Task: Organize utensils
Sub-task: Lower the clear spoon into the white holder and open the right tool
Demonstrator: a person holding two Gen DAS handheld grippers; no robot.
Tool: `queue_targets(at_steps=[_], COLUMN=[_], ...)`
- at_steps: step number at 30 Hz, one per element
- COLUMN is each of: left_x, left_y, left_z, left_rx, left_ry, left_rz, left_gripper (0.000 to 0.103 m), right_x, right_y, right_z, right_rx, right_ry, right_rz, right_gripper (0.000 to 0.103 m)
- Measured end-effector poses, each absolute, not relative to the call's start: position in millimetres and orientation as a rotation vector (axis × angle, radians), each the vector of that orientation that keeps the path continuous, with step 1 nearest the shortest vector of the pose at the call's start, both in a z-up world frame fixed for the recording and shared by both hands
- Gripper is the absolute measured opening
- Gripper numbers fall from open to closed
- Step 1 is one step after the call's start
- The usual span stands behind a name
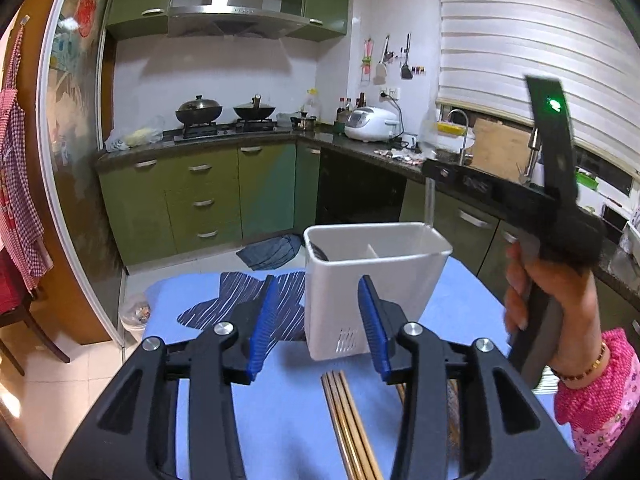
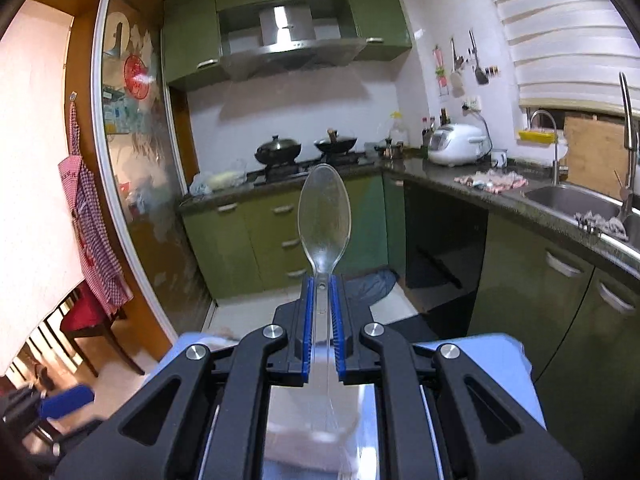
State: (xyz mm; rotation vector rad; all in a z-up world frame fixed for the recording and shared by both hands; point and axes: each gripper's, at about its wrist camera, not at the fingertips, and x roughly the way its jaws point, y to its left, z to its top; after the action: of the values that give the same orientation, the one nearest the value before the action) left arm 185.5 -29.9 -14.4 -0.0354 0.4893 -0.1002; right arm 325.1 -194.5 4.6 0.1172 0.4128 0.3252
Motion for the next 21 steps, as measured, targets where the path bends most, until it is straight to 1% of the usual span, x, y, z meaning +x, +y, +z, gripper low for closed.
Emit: queue_targets(at_steps=[9,12,15,21], left_x=[184,180,178,177], left_y=[-38,-41,-43,-43], left_z=[-25,-26,-26,-32], left_rx=[0.001,0.019,0.038,0.039], left_ry=[0.567,0.584,0.589,0.643], left_rz=[-0.108,-0.109,-0.101,-0.095], left_gripper=[0.040,0.040,0.043,0.044], right_x=[304,299,290,273], right_y=[-194,-195,-195,-202], right_z=[-23,-26,-25,-20], right_rx=[0.029,0.023,0.015,0.017], right_ry=[0.475,0.479,0.474,0.475], right_rz=[0.334,0.337,0.340,0.322], right_gripper=[0.011,0.023,0.031,0.032])
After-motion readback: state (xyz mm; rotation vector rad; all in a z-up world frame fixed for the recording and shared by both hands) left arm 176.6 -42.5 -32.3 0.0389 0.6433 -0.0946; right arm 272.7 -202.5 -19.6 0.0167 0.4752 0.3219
